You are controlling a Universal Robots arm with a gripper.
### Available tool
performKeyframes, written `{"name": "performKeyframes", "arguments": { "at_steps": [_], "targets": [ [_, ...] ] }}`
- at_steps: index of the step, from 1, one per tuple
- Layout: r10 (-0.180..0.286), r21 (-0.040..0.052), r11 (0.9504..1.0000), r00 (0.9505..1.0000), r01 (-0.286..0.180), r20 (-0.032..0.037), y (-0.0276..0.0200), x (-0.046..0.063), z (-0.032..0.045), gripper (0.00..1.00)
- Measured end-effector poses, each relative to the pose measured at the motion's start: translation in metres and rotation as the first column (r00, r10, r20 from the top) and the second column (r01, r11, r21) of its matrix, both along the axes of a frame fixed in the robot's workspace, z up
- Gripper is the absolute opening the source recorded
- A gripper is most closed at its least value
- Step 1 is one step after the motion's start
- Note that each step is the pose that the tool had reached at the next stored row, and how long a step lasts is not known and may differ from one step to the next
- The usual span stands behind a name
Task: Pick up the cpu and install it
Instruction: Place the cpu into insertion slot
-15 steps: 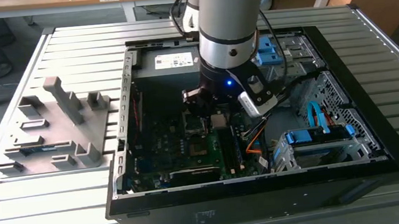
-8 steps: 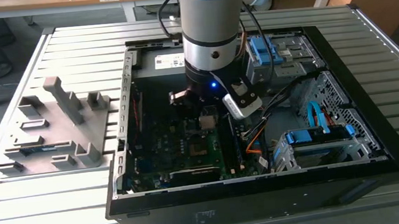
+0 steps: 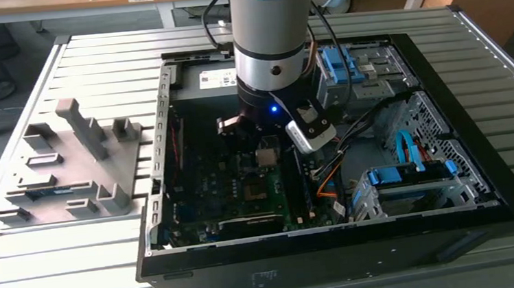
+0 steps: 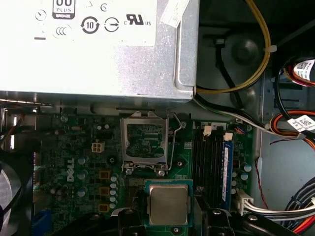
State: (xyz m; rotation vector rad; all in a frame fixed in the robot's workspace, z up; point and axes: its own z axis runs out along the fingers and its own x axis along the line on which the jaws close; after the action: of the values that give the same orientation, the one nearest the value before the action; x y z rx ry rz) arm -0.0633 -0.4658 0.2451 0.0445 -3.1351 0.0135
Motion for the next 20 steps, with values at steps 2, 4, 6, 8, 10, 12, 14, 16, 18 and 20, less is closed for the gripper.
{"name": "performKeyframes", "arguments": {
  "at_steps": [2, 4, 6, 8, 10, 12, 14, 16, 18, 20],
  "targets": [
    [0.000, 0.0000, 1.0000, 1.0000, 0.000, 0.0000, 0.0000, -0.0001, 0.0000, 0.47],
    [0.000, 0.0000, 1.0000, 1.0000, 0.000, 0.0000, 0.0001, -0.0002, 0.0000, 0.47],
    [0.000, 0.0000, 1.0000, 1.0000, 0.000, 0.0000, 0.0001, -0.0002, 0.0000, 0.47],
    [0.000, 0.0009, 1.0000, 1.0000, 0.000, 0.0001, 0.0002, -0.0003, 0.0000, 0.47],
    [0.000, 0.0033, 1.0000, 1.0000, 0.000, -0.0001, 0.0001, -0.0011, 0.0001, 0.47],
    [0.000, 0.0110, 0.9999, 1.0000, 0.000, 0.0000, 0.0001, -0.0020, 0.0000, 0.47],
    [0.000, 0.0175, 0.9998, 1.0000, 0.000, 0.0000, 0.0001, -0.0023, 0.0000, 0.47],
    [0.000, 0.0179, 0.9998, 1.0000, 0.000, 0.0000, 0.0001, -0.0024, 0.0000, 0.47],
    [0.000, 0.0179, 0.9998, 1.0000, 0.000, 0.0000, 0.0001, -0.0026, -0.0001, 0.47],
    [0.000, 0.0178, 0.9998, 1.0000, 0.000, 0.0000, 0.0001, -0.0026, -0.0004, 0.47]
  ]
}}
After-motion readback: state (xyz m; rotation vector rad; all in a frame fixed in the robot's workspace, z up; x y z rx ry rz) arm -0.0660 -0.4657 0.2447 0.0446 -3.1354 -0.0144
